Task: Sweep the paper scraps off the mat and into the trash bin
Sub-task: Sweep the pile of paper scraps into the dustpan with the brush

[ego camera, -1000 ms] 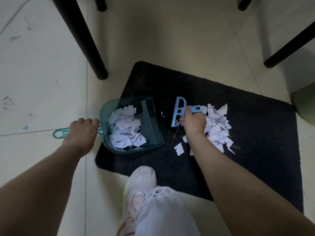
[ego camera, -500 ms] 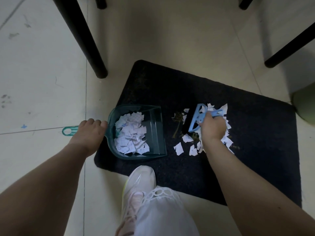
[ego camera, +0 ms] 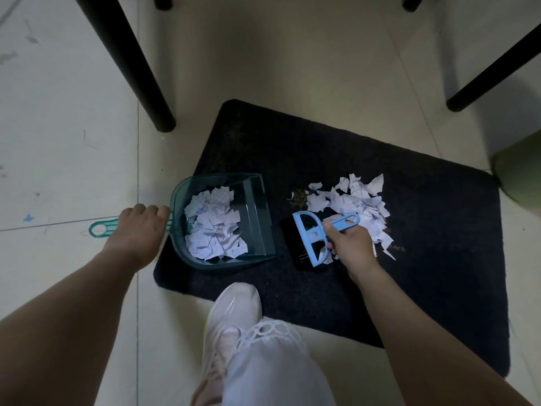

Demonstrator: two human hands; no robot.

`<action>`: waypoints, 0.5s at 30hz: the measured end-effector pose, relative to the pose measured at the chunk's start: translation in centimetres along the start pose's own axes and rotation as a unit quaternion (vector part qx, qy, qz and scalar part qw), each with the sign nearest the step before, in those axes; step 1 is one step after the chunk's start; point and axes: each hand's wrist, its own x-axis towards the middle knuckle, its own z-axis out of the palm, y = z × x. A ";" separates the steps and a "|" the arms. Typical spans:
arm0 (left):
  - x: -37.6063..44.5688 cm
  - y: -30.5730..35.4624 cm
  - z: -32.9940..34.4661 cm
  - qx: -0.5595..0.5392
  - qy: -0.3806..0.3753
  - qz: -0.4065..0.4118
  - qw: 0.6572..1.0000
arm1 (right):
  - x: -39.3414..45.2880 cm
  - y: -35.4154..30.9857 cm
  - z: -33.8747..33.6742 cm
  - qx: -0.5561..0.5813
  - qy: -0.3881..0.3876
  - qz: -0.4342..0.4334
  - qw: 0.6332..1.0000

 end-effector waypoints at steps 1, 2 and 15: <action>0.0 0.2 0.0 0.001 0.000 0.002 1.000 | 0.1 0.2 0.0 -0.010 -0.006 -0.002 1.000; 0.1 0.4 -0.1 0.002 -0.003 0.004 1.000 | 0.2 0.2 0.0 -0.023 -0.009 -0.006 1.000; 0.7 1.5 -0.3 0.017 -0.011 0.029 0.999 | 1.2 -4.5 0.8 -0.020 0.110 -0.103 0.988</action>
